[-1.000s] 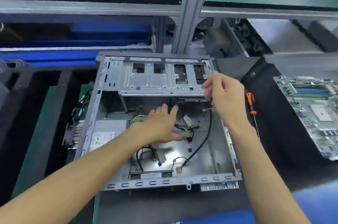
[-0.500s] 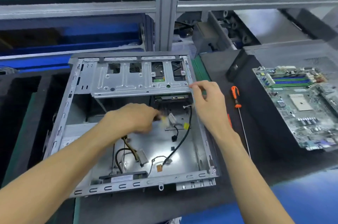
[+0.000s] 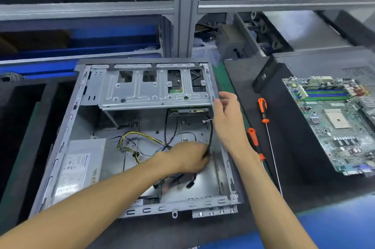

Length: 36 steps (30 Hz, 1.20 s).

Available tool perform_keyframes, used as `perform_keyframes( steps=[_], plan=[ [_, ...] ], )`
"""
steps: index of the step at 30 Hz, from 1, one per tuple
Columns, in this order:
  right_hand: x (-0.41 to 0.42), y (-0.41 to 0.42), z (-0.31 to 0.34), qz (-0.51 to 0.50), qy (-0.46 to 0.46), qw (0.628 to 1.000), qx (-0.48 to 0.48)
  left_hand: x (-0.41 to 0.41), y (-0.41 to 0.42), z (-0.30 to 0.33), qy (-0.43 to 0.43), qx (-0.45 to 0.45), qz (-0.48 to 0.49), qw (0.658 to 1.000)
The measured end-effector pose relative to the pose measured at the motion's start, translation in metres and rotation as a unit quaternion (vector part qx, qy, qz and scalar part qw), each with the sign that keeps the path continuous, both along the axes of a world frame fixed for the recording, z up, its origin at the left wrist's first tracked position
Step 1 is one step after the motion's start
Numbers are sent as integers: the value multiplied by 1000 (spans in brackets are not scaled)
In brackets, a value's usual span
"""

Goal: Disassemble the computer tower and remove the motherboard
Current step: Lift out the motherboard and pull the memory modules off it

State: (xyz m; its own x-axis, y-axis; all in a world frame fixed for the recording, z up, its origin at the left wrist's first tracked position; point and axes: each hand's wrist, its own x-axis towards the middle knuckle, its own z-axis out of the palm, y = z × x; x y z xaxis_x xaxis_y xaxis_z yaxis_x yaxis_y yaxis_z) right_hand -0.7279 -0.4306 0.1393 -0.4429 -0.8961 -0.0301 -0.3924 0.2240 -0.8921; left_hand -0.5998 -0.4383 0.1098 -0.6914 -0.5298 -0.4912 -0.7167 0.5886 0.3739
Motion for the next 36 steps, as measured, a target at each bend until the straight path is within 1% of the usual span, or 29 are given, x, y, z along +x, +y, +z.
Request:
perform_keyframes(
  steps=[2, 4, 6, 8, 10, 12, 14, 15, 16, 17, 19, 21, 22, 23, 25, 26, 27, 29, 30, 31, 32, 34, 36],
  plan=[
    [-1, -1, -1, 6, 1, 1000, 10, 12, 0, 5, -58, -24, -35, 997],
    [-1, -1, -1, 12, -4, 1000, 15, 33, -4, 14, -133, -32, -63, 989],
    [-2, -1, -2, 15, 0, 1000, 19, 57, -14, 24, -202, -48, -58, 976],
    [-2, -1, -3, 16, -7, 1000, 18, 78, -32, 33, -227, -73, -27, 971],
    [-3, -2, -4, 16, -21, 999, 29, 95, -48, 41, -224, -103, 13, 969],
    [-6, -2, -6, 14, -41, 998, 40, 106, -60, 46, -186, -95, 37, 977],
    [-9, 1, -9, 9, -53, 997, 52, 109, -60, 46, -98, -6, 64, 993],
    [-10, 2, -10, 7, -59, 996, 63, 107, -57, 46, -42, 51, 81, 995],
    [-10, 4, -11, 6, -67, 995, 72, 105, -53, 48, 10, 89, 91, 992],
    [-11, 5, -11, 6, -75, 994, 76, 102, -49, 49, 52, 101, 91, 989],
    [-11, 9, -10, 2, -87, 993, 74, 95, -43, 53, 136, 83, 77, 984],
    [-13, 13, -10, 1, -97, 993, 73, 86, -42, 60, 221, 43, 99, 969],
    [-13, 15, -11, 1, -101, 992, 75, 83, -41, 64, 256, 6, 112, 960],
    [-14, 18, -12, 1, -104, 992, 77, 79, -42, 65, 283, -51, 113, 951],
    [-15, 25, -12, 1, -108, 991, 80, 71, -43, 65, 295, -190, 85, 932],
    [-15, 29, -12, 2, -110, 991, 79, 67, -45, 63, 274, -240, 72, 929],
    [-16, 32, -13, 5, -112, 991, 79, 63, -47, 60, 232, -269, 63, 933],
    [-18, 42, -15, 14, -114, 990, 78, 57, -49, 52, 131, -290, 59, 946],
    [-20, 47, -17, 15, -113, 990, 79, 54, -49, 49, 105, -297, 63, 947],
    [-22, 52, -20, 10, -111, 991, 80, 51, -49, 48, 105, -302, 72, 945],
    [-25, 57, -25, -2, -106, 991, 80, 47, -47, 49, 125, -303, 85, 941],
    [-35, 67, -35, -40, -88, 992, 82, 35, -43, 53, 198, -296, 103, 929],
    [-48, 79, -44, -80, -65, 990, 94, 21, -37, 58, 262, -258, 94, 925]
  ],
)
